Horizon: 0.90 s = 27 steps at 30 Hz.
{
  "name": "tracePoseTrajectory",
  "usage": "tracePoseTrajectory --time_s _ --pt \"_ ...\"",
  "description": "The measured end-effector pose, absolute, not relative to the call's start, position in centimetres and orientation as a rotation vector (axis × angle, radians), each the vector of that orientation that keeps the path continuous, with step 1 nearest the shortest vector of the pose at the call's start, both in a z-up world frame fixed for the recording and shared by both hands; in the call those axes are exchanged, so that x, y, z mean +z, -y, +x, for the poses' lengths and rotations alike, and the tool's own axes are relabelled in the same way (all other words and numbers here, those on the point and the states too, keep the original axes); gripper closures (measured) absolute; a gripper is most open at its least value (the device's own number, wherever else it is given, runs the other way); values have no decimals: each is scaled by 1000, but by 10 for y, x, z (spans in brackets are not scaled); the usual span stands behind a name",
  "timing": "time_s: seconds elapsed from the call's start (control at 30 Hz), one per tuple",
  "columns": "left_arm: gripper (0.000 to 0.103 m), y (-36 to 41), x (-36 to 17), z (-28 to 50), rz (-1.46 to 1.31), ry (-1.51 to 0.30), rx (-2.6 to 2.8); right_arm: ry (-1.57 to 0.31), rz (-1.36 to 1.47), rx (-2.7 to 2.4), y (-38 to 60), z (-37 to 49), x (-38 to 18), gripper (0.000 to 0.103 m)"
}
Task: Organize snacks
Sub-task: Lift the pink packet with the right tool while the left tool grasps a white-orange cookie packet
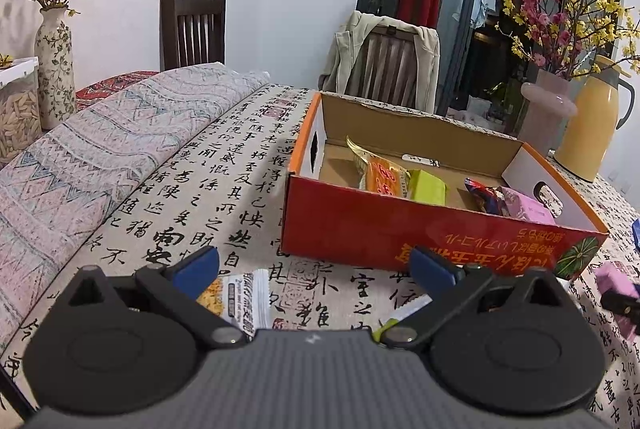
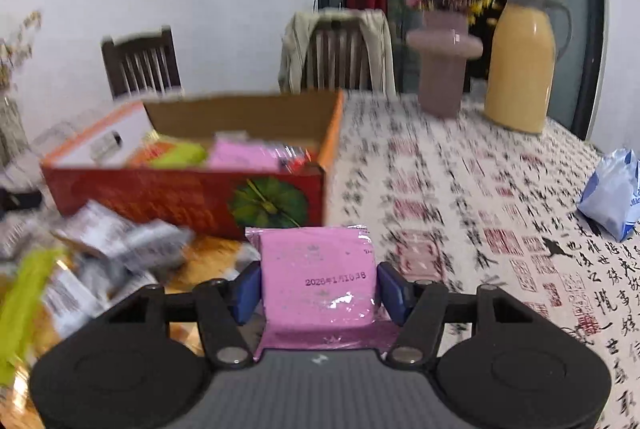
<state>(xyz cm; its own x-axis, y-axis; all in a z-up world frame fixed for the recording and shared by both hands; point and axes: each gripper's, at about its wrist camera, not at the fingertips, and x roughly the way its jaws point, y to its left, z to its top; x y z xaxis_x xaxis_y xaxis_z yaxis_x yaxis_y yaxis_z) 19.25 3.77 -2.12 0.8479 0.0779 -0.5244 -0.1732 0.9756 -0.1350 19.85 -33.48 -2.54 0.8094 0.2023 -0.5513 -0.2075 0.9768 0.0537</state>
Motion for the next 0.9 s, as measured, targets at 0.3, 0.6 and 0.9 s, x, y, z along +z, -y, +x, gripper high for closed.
tracePoseTrajectory --time_s 0.3,0.6,0.9 --pt "0 -36 -22 194 -175 -553 128 -474 123 229 323 185 -27 43" --pt "0 -37 -23 198 -179 -569 139 -479 141 221 324 189 -35 43" --pt "0 -63 4 190 -185 -583 189 -454 150 227 325 183 -34 43"
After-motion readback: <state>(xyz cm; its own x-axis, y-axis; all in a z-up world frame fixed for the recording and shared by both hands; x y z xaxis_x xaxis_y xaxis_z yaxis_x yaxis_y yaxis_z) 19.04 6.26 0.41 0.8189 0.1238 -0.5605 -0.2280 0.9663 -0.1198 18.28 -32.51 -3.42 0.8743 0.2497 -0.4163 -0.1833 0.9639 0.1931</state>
